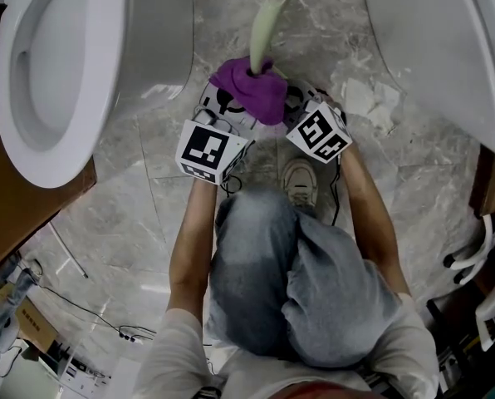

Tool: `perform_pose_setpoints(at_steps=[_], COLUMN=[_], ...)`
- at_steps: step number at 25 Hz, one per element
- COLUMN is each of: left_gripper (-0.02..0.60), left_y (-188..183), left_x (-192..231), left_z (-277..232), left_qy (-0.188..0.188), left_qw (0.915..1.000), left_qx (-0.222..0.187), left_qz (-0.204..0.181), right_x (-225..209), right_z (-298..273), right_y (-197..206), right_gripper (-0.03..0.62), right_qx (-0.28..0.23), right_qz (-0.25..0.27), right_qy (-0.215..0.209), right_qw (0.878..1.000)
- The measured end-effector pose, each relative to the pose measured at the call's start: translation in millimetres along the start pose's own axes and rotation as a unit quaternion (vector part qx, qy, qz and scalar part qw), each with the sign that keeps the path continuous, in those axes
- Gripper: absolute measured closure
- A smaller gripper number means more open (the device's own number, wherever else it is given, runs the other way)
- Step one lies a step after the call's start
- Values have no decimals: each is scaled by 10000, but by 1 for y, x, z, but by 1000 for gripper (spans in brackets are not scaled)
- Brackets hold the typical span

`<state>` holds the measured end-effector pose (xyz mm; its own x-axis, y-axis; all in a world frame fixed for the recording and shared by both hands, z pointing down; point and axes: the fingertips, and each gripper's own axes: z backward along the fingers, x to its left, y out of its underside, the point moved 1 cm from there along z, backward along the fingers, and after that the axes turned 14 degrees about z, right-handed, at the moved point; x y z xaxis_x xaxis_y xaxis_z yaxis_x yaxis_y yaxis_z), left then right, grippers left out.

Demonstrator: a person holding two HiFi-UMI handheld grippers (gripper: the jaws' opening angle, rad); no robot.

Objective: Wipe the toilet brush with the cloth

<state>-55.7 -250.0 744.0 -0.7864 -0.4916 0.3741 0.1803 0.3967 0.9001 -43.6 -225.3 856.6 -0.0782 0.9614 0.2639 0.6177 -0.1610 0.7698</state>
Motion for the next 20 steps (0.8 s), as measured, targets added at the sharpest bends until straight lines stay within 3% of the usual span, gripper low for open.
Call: perform_pose_setpoints(at_steps=[7,20], left_gripper=[476,433], left_y=[-63,-138], left_x=[-10,-23], left_z=[1,-10], left_qy=[166,284], left_qw=[9997,9970], left_qx=[-200,-720], left_qz=[-48,-1], right_x=[2,0], right_z=[-1,-1], right_y=[2,1], right_gripper=[549,551], right_qx=[15,28], right_qz=[-44,-17], right_qy=[-7,-10], right_qw=[10000,10000])
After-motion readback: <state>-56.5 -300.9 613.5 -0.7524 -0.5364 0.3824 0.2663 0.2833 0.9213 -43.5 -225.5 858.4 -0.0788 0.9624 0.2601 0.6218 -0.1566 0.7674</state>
